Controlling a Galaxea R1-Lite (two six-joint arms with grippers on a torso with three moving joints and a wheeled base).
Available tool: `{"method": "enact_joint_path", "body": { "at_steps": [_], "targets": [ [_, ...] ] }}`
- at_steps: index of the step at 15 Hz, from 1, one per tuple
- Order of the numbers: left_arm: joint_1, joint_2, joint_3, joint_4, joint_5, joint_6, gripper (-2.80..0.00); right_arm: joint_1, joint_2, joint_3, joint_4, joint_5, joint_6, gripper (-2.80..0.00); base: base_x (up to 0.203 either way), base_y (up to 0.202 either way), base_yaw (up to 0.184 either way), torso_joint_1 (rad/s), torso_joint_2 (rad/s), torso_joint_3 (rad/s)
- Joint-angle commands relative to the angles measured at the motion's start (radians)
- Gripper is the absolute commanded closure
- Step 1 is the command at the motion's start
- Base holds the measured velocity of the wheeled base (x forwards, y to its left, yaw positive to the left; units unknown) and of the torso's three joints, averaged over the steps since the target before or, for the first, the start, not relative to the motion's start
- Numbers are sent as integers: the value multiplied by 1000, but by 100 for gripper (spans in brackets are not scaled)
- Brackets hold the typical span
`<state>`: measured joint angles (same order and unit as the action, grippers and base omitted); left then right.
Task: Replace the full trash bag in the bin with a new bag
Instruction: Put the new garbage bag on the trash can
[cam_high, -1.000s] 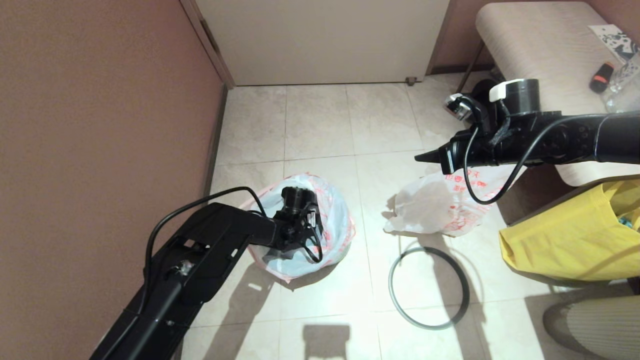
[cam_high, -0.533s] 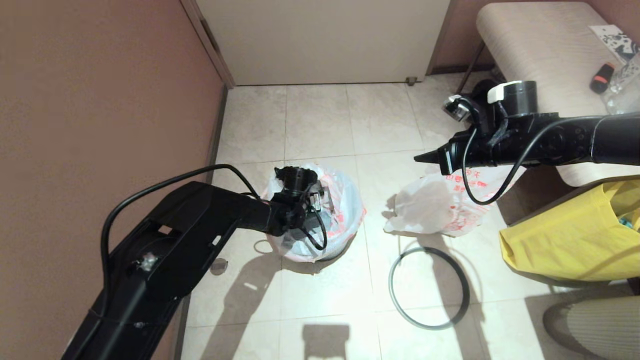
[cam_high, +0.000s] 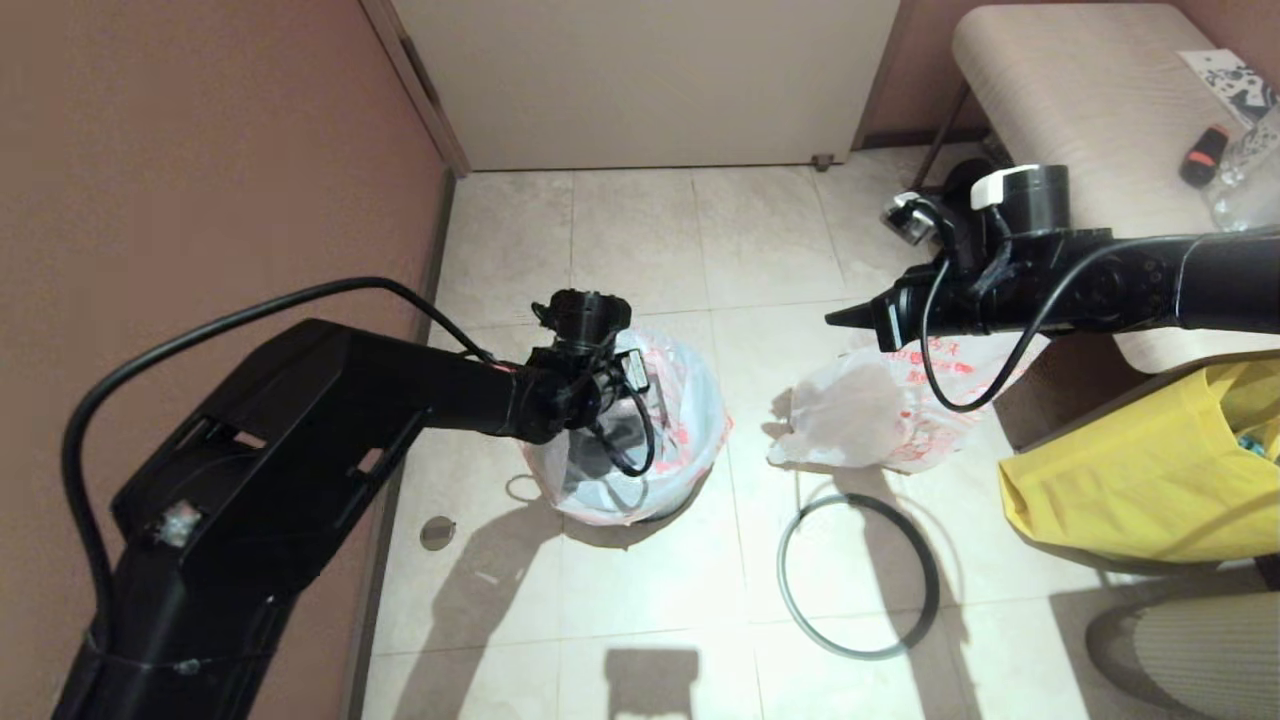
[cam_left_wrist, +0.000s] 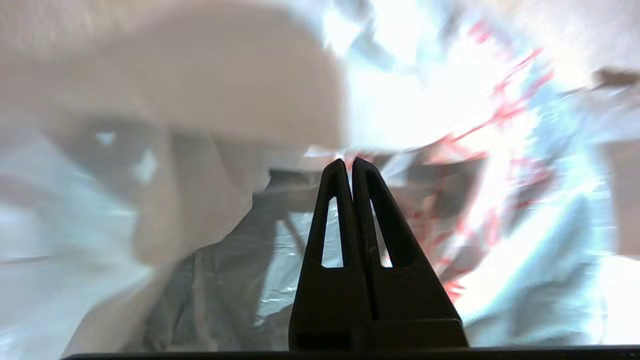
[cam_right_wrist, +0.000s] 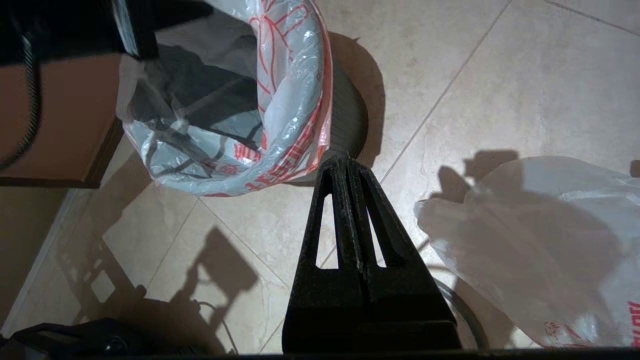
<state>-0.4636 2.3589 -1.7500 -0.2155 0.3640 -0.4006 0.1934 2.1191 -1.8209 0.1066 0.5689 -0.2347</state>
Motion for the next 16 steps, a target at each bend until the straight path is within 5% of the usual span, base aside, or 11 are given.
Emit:
{"method": "enact_joint_path", "body": {
  "at_steps": [1,8,16],
  "targets": [
    [10,-89,14,-2,14,-5,0,0,1,2,1,3,-2,0,0,0,0,0,0,0],
    [66,-178,86,1,122,-14,0,1,-4,6,1,3,-2,0,0,0,0,0,0,0],
    [50,98,34,75,149,-4,0,0,-7,8,1,3,-2,0,0,0,0,0,0,0]
  ]
}}
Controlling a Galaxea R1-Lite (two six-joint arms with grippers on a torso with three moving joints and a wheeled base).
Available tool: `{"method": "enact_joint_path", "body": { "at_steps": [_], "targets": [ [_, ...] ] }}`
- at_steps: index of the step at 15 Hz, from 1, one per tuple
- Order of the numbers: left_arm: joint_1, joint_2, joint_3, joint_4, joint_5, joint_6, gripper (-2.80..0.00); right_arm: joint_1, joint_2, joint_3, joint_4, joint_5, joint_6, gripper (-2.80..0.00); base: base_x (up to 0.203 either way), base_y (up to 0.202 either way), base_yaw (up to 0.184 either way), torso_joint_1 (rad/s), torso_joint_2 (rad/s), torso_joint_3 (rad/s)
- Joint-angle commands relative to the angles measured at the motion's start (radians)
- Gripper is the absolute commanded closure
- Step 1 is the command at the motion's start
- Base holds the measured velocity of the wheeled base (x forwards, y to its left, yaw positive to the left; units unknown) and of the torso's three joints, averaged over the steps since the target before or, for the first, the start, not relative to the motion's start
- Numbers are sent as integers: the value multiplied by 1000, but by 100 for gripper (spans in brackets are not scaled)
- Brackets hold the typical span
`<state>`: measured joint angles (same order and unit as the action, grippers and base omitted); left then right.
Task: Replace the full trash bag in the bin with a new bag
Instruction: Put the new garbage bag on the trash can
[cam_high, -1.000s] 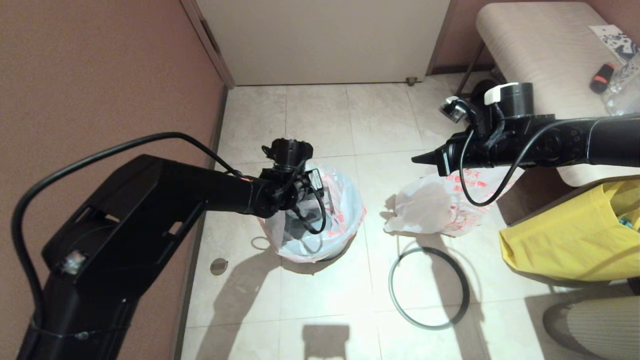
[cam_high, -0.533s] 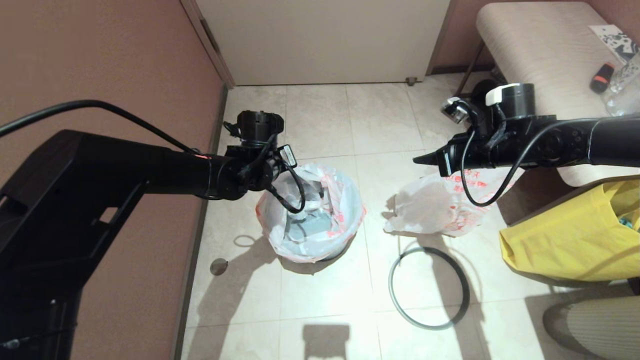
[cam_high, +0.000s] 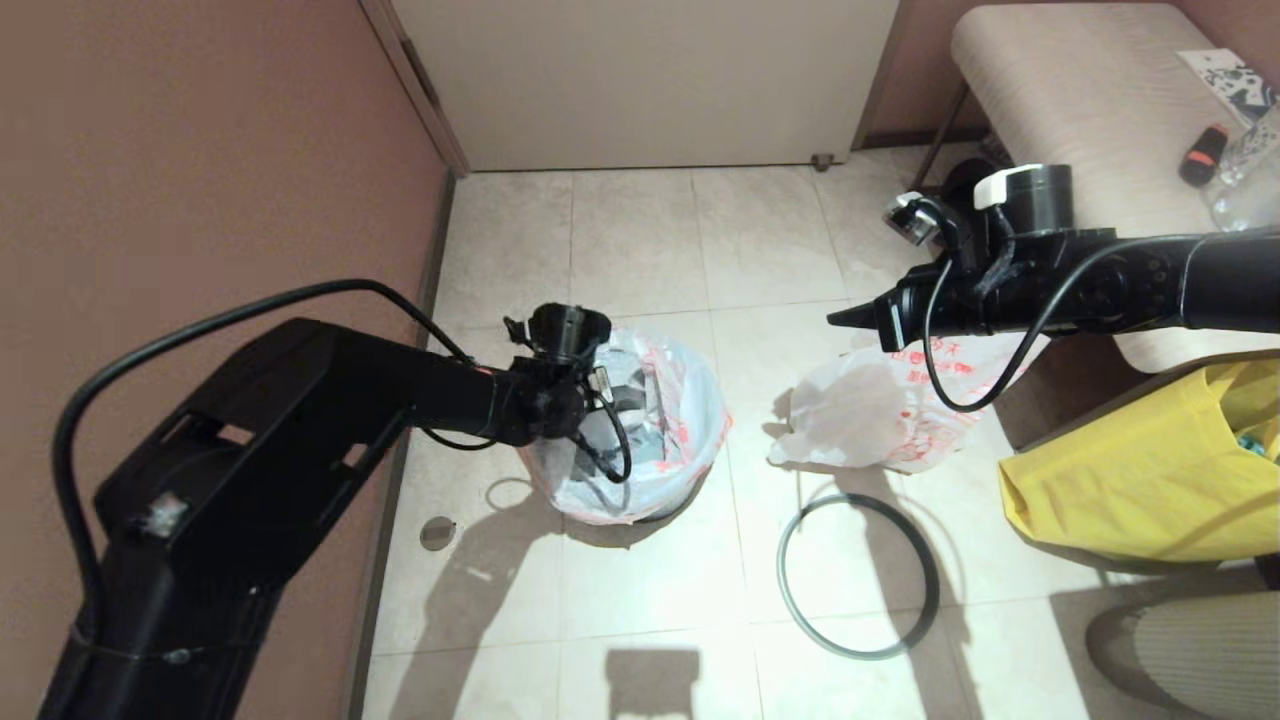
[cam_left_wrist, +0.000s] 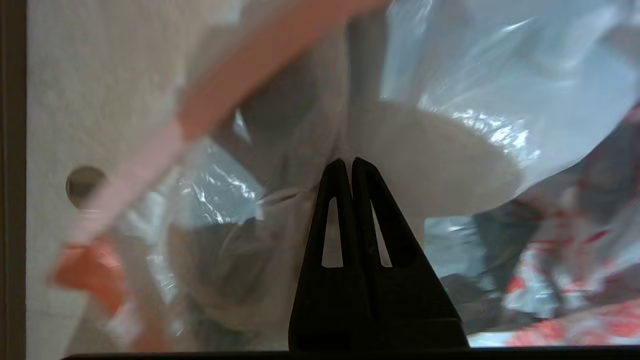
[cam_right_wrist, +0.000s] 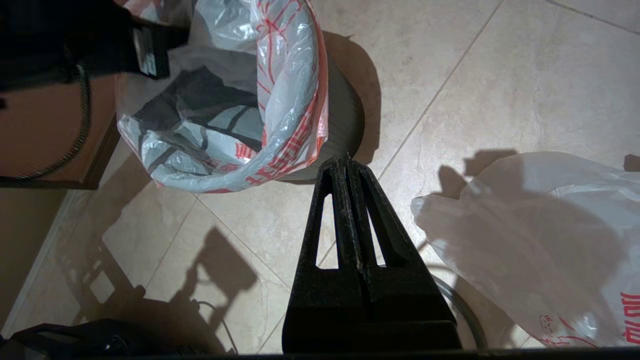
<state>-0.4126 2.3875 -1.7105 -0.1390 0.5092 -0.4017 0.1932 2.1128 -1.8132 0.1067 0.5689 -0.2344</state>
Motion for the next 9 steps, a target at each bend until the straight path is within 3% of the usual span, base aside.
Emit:
{"method": "enact_joint_path", "body": {
  "at_steps": [1,6,9],
  "targets": [
    [1,112,-21,12,4,-5,0,-1,-2,-1,1,3,-2,0,0,0,0,0,0,0],
    [22,208,-101,46,6,-5,0,0,-2,0,1,3,-2,0,0,0,0,0,0,0],
    [31,128,-120,69,5,-30,0,0,1,-2,1,3,-2,0,0,0,0,0,0,0]
  ]
}}
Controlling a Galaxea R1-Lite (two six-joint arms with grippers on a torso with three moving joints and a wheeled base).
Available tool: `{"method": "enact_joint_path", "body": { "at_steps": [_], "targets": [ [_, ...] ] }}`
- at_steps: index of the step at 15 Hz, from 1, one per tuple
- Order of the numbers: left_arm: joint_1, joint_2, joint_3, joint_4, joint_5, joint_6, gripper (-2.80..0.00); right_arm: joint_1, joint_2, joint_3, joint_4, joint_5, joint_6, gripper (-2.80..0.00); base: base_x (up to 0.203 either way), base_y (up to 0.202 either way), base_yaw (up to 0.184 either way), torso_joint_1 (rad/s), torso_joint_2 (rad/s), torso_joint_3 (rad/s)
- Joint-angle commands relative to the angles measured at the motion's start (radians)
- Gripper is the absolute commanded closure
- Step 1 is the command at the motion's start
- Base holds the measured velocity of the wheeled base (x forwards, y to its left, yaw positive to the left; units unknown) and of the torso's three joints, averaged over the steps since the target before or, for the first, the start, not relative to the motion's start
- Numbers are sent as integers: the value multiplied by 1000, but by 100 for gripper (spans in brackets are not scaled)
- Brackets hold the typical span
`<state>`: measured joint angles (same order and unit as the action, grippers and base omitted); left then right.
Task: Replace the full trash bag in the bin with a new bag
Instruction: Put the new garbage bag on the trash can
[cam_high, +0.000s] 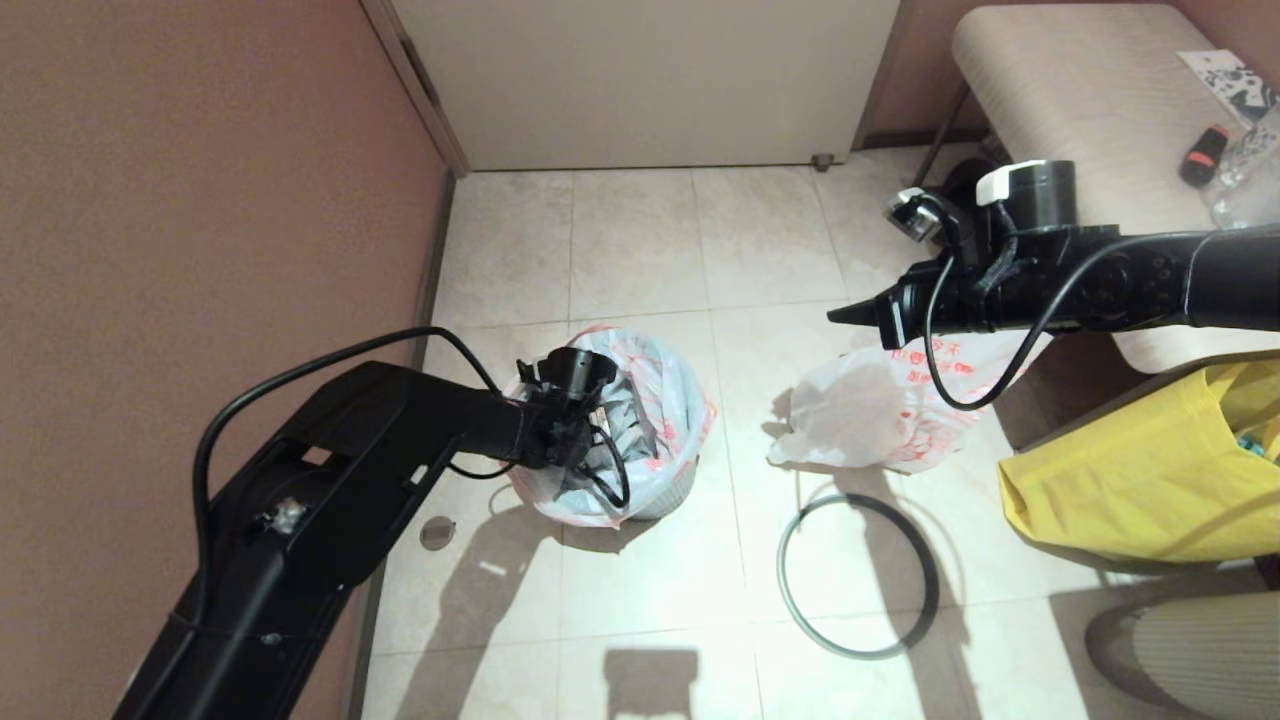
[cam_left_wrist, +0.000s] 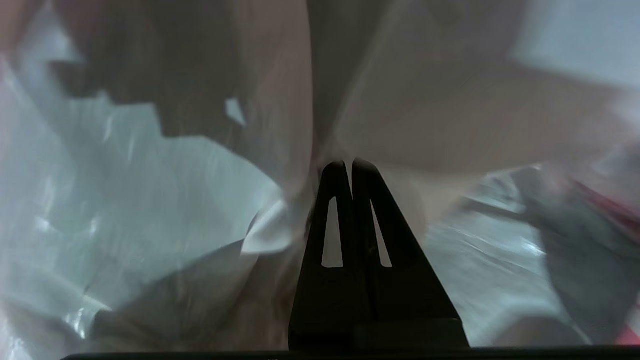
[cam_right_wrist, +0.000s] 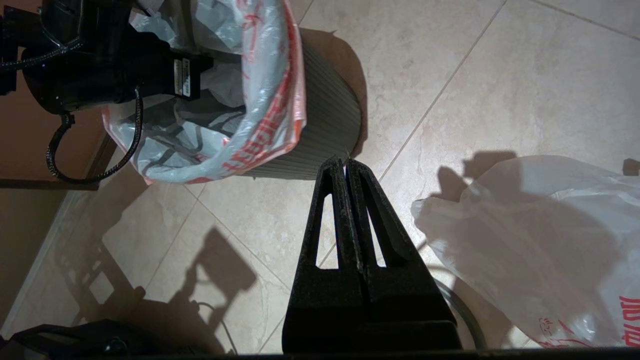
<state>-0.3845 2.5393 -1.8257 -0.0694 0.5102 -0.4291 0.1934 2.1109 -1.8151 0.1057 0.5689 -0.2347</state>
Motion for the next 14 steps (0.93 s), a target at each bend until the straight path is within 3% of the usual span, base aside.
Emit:
{"method": "enact_joint_path", "body": {
  "at_steps": [1,6,14],
  "targets": [
    [2,-69,-2,1,3,-9,0,1,3,0,2,3,-2,0,0,0,0,0,0,0],
    [-18,-256,112,2,1,-25,0,3,5,0,2,3,-2,0,0,0,0,0,0,0],
    [9,-308,349,-2,16,-80,0,3,0,3,2,3,-2,0,0,0,0,0,0,0]
  ]
}}
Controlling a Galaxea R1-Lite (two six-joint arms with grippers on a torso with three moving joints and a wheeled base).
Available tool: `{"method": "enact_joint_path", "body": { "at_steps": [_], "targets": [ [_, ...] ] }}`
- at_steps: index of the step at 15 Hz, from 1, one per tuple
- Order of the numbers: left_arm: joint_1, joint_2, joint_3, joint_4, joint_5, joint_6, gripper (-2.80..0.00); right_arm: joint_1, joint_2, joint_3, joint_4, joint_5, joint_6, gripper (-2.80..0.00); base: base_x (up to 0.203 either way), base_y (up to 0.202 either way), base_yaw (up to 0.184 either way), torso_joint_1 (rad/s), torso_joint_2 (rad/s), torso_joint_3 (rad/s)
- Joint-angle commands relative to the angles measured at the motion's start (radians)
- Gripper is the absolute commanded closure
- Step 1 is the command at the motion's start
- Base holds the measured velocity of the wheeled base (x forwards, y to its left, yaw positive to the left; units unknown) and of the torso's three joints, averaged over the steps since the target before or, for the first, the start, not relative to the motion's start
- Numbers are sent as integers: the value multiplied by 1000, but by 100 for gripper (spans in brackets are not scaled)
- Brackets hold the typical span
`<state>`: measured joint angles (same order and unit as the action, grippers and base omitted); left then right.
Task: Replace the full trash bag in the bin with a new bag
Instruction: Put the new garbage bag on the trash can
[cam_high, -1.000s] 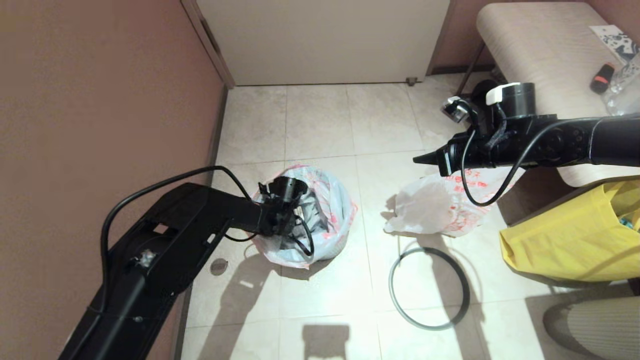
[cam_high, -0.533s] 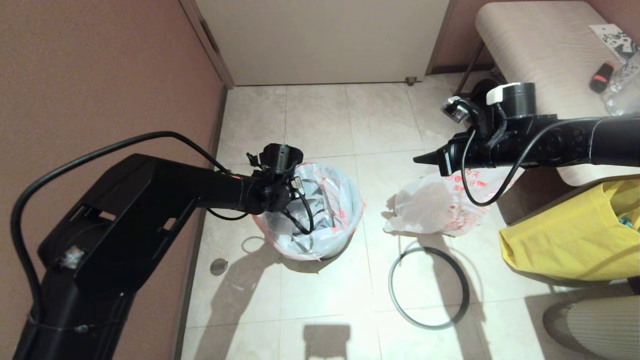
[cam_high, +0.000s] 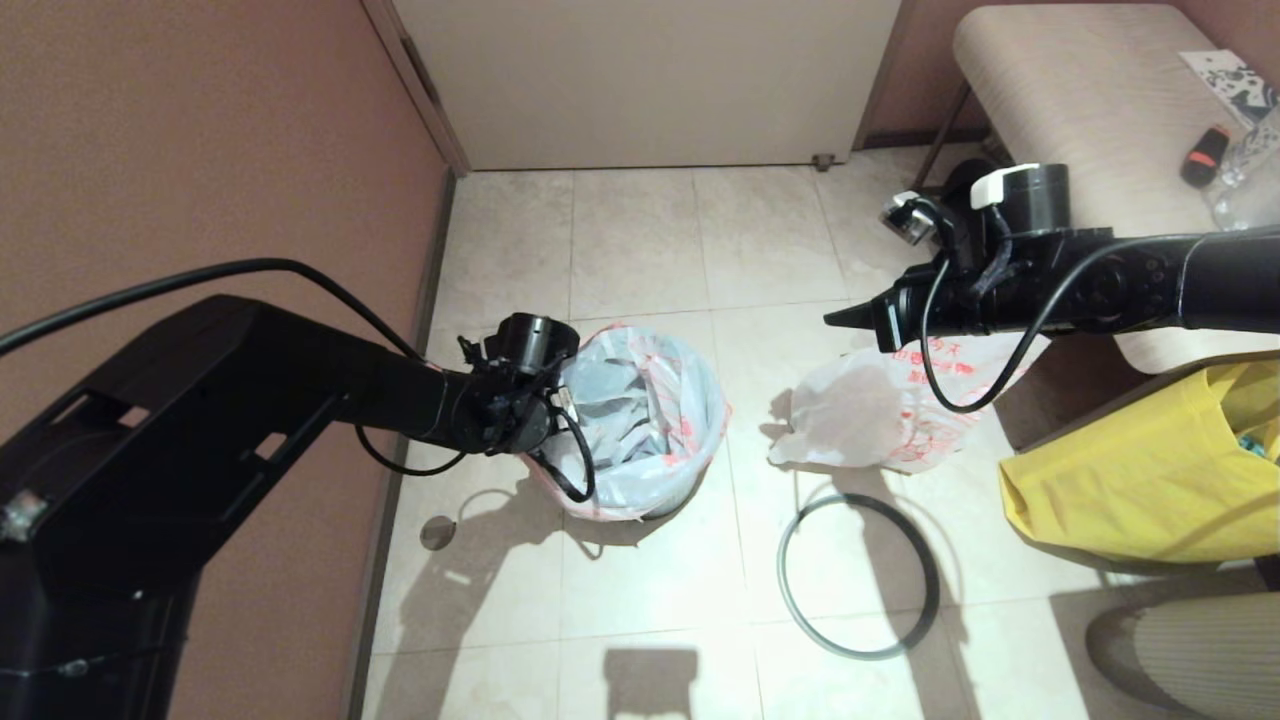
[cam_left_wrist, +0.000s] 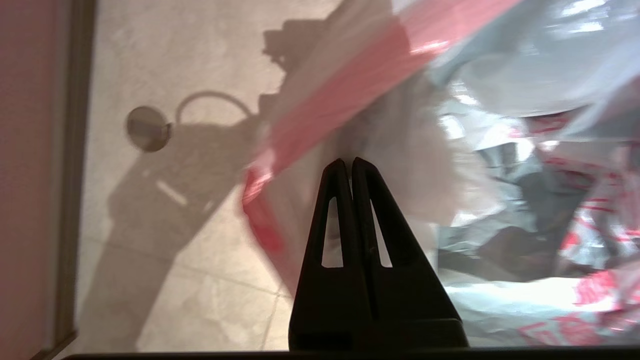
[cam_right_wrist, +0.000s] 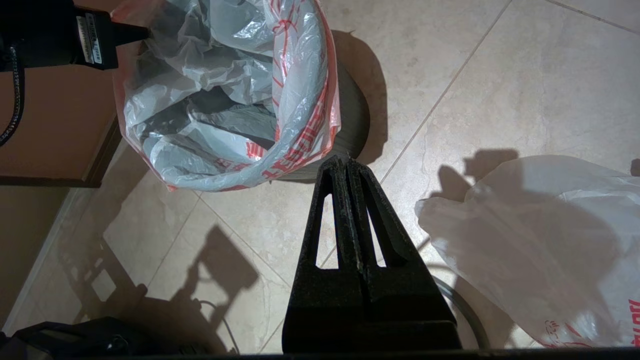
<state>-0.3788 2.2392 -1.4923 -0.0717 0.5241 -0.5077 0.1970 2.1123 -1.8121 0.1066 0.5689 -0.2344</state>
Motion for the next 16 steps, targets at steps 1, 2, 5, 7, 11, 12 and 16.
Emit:
{"method": "enact_joint_path", "body": {
  "at_steps": [1,2,5,7,11,12,16],
  "targets": [
    [6,-11,33,2,12,-8,0,-1,0,0,1,3,-2,0,0,0,0,0,0,0],
    [8,-11,42,3,19,-9,0,-1,0,0,1,3,-2,0,0,0,0,0,0,0],
    [16,21,67,0,38,-9,0,-1,0,0,1,3,-2,0,0,0,0,0,0,0],
    [22,56,79,-2,52,-10,0,-1,3,0,1,3,-2,0,0,0,0,0,0,0],
    [41,124,65,-57,60,-57,0,-1,1,0,1,3,-2,0,0,0,0,0,0,0],
    [46,147,72,-108,60,-79,0,-1,1,0,1,3,-2,0,0,0,0,0,0,0],
    [43,112,75,-148,54,-83,0,-1,2,0,1,3,-2,0,0,0,0,0,0,0]
  ]
}}
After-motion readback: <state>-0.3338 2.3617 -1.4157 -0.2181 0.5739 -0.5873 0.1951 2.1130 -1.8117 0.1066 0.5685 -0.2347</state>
